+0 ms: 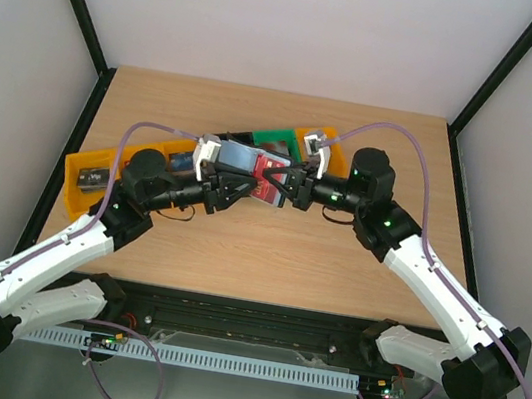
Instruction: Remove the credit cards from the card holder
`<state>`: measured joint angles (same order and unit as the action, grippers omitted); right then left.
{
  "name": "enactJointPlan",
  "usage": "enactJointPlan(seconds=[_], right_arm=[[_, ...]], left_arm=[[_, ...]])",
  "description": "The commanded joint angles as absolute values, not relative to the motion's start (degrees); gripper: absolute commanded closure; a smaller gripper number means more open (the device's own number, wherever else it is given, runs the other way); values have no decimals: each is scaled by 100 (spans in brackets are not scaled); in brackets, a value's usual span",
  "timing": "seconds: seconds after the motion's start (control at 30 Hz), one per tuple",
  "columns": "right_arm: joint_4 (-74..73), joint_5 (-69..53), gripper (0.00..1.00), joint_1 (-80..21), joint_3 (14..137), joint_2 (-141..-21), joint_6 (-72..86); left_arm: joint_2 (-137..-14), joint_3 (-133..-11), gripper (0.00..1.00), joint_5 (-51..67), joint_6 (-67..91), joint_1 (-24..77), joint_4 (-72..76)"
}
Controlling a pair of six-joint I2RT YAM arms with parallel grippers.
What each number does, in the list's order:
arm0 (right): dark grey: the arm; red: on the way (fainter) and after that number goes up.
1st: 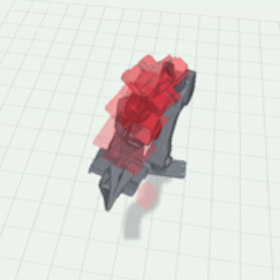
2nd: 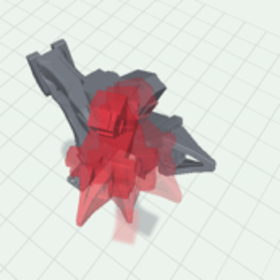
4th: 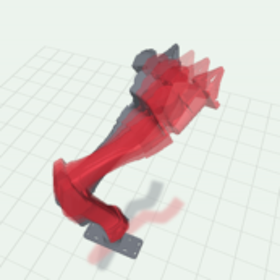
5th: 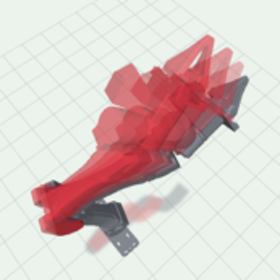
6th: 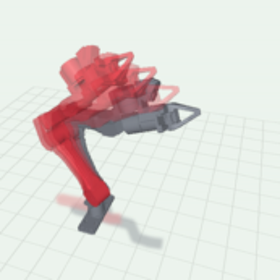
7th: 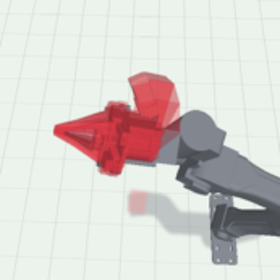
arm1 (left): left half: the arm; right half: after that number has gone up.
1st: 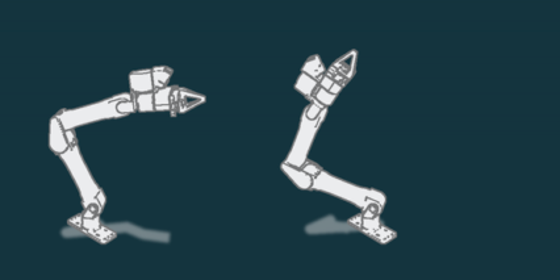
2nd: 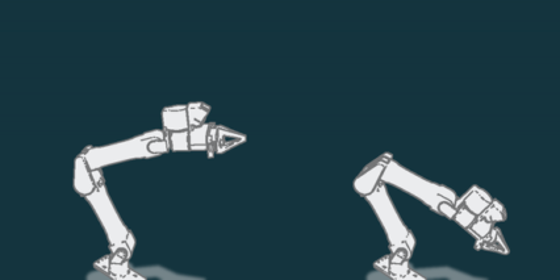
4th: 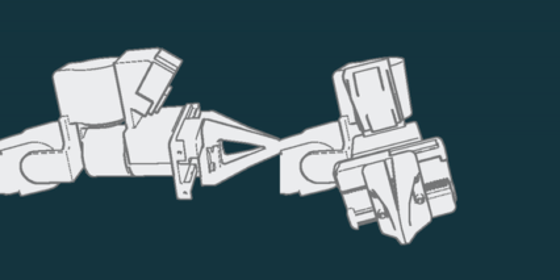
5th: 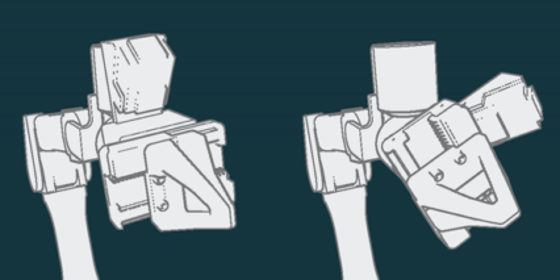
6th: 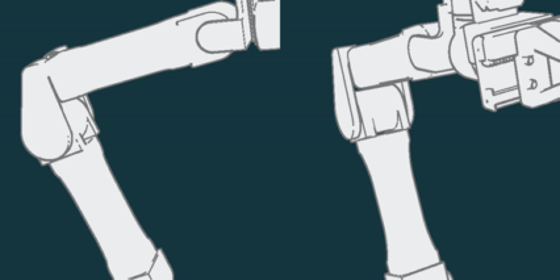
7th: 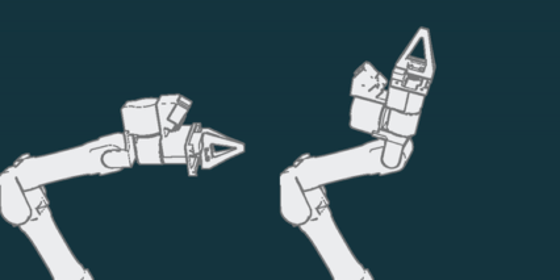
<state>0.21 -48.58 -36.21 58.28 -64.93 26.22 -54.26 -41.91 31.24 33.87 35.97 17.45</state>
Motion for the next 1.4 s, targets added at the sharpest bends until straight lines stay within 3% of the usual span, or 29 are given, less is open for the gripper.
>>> enactJointPlan(seconds=[0.0,0.17,0.3,0.4,0.47,0.6,0.7,0.83,1.13,1.27,1.37], right_arm=[[903,-5665,98,-3678,5822,-6323,2888],[1646,-5868,98,-3686,5716,-6327,3301],[1973,-5111,98,-3816,5627,-6418,3465],[2479,-4767,98,-3915,5362,-6506,3701],[2866,-4705,98,-3926,5201,-6561,3916],[2704,-4591,98,-3929,5333,-6691,3756],[2609,-4340,98,-3929,5339,-6729,3545],[2524,-4298,99,-3920,5476,-6819,3221],[2127,-4637,98,-3874,5919,-7018,2777],[2131,-4695,98,-3891,6113,-7215,3027],[2374,-4854,98,-4038,6198,-7332,3244]], left_arm=[[-5508,-4109,62,3153,3654,3562,1976],[-5567,-4160,62,3513,3776,3579,2232],[-5682,-4177,66,4075,3587,3674,2662],[-5784,-4082,78,4308,3433,3677,2761],[-5809,-4017,80,4467,3527,3644,2956],[-5826,-4027,77,5062,3631,3652,3373],[-5815,-4059,67,5722,3690,3641,3759],[-5825,-4046,63,6349,4226,3454,4212],[-5722,-4177,69,6847,4506,3246,4259],[-5690,-4217,79,6513,3933,3286,3490],[-5703,-4307,72,5832,3153,3312,2454]])
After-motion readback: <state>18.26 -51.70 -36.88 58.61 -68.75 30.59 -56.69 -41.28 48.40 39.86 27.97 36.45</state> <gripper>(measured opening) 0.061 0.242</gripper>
